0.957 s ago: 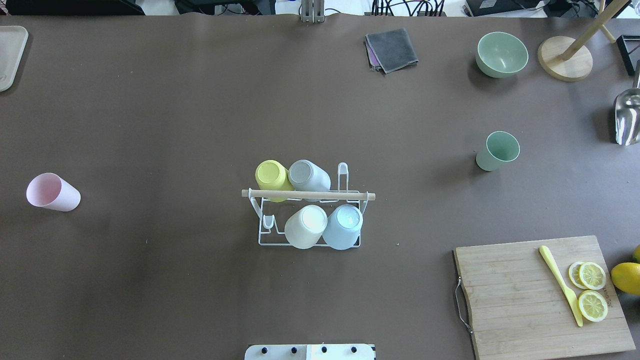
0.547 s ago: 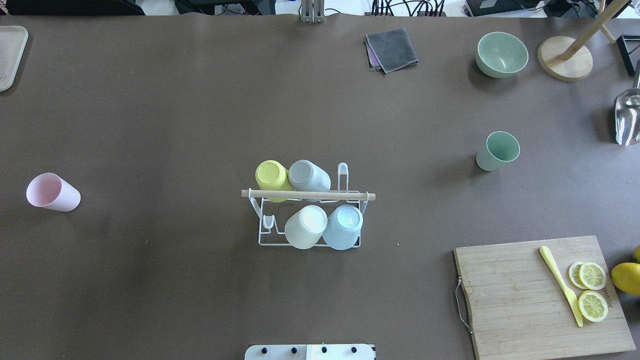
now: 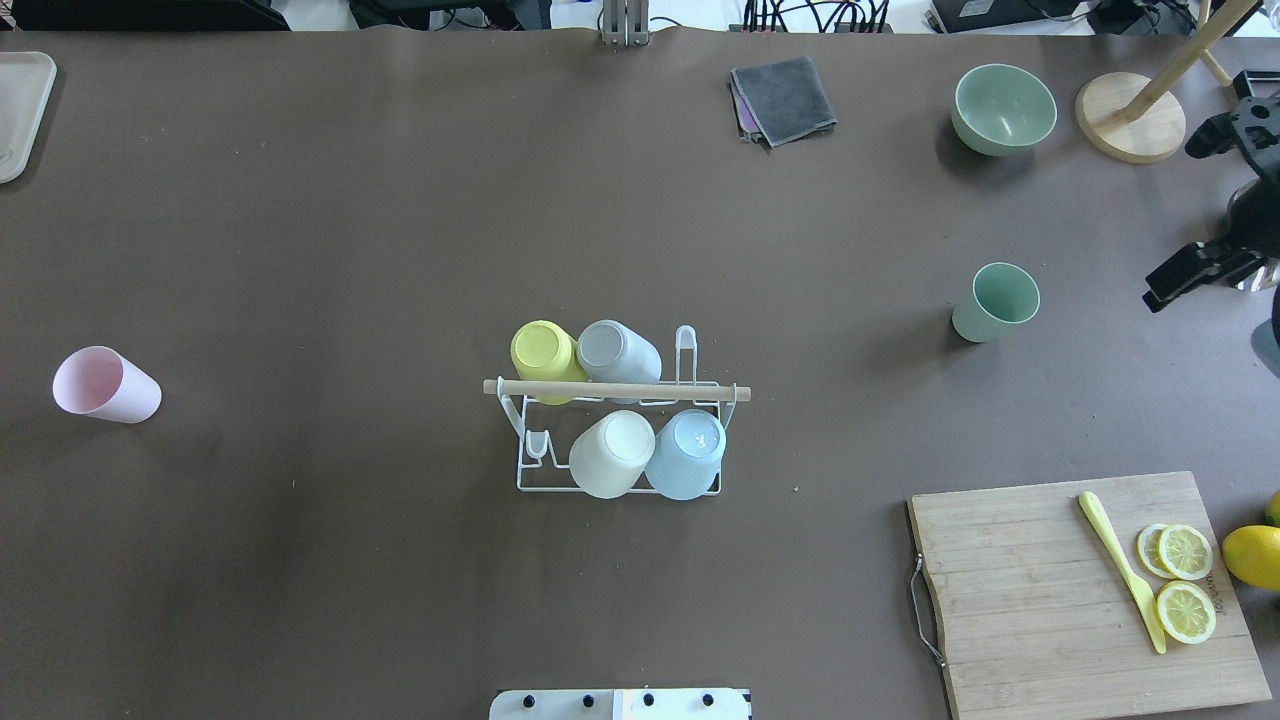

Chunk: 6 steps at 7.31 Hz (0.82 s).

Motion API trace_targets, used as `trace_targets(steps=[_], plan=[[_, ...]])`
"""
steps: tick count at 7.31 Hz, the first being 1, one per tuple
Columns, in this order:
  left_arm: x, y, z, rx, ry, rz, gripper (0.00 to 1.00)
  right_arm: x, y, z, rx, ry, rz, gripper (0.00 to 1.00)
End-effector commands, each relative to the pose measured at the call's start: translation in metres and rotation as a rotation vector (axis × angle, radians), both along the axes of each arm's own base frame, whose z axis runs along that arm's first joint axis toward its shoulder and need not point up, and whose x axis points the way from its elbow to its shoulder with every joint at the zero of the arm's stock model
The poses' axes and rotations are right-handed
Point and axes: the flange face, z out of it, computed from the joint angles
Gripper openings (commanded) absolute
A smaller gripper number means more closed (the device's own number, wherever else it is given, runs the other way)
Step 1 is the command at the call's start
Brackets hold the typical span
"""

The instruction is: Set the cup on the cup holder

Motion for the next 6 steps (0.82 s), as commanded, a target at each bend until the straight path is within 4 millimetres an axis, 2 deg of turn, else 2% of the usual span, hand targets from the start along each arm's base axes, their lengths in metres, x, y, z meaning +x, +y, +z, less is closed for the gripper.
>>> trace_targets(steps=[1, 2, 4, 6], plan=[[0.0, 0.0, 0.0, 0.001, 0.0, 0.0, 0.98, -0.06, -0.02, -0.062, 0.087, 0.072, -0.066, 1.0], [0.0, 0.0, 0.0, 0.001, 0.0, 0.0, 0.98, -0.086, -0.022, -0.078, 0.137, 0.102, -0.092, 1.0], [0.0, -0.001, -0.001, 0.004, 0.0, 0.0, 0.98, -0.124, -0.051, -0.1, 0.162, 0.099, -0.131, 1.0], [0.0, -0.001, -0.001, 0.002, 0.0, 0.0, 0.98, -0.169, -0.1, -0.114, 0.2, 0.127, -0.23, 1.0]])
